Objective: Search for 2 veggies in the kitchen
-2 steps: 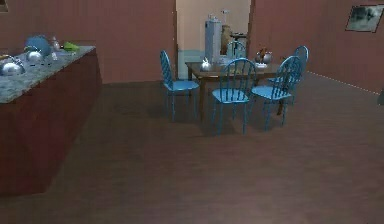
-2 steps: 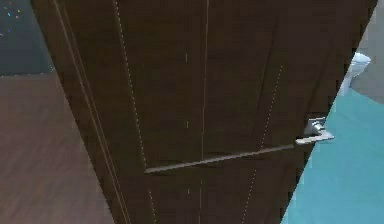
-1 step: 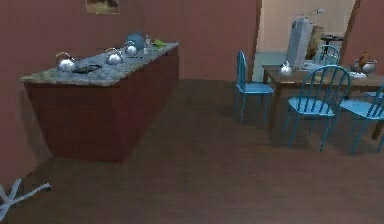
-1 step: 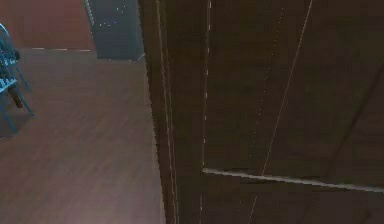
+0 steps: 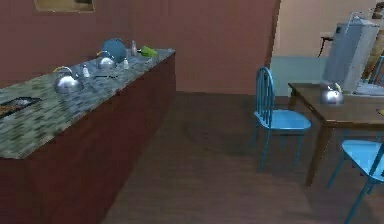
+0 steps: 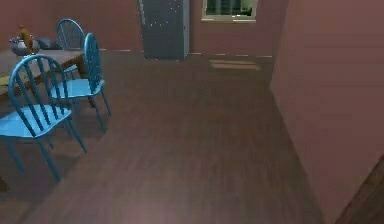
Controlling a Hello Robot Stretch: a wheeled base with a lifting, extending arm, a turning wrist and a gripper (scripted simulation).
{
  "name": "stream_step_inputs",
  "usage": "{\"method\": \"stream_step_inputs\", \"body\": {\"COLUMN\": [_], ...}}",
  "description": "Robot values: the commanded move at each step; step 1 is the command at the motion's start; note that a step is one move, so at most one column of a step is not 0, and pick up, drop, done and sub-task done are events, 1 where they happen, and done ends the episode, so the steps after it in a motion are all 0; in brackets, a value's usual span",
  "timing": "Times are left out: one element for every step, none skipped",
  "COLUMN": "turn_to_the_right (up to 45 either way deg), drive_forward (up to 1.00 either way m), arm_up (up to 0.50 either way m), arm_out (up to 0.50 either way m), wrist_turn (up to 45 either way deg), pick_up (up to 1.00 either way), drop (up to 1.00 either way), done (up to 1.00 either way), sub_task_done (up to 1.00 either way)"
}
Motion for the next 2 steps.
{"method": "stream_step_inputs", "body": {"turn_to_the_right": [0.0, -3.0], "drive_forward": [1.00, 0.00], "arm_up": [0.00, 0.00], "arm_out": [0.00, 0.00], "wrist_turn": [0.0, 0.0], "pick_up": [0.00, 0.00], "drop": [0.00, 0.00], "done": [0.00, 0.00], "sub_task_done": [0.00, 0.00]}}
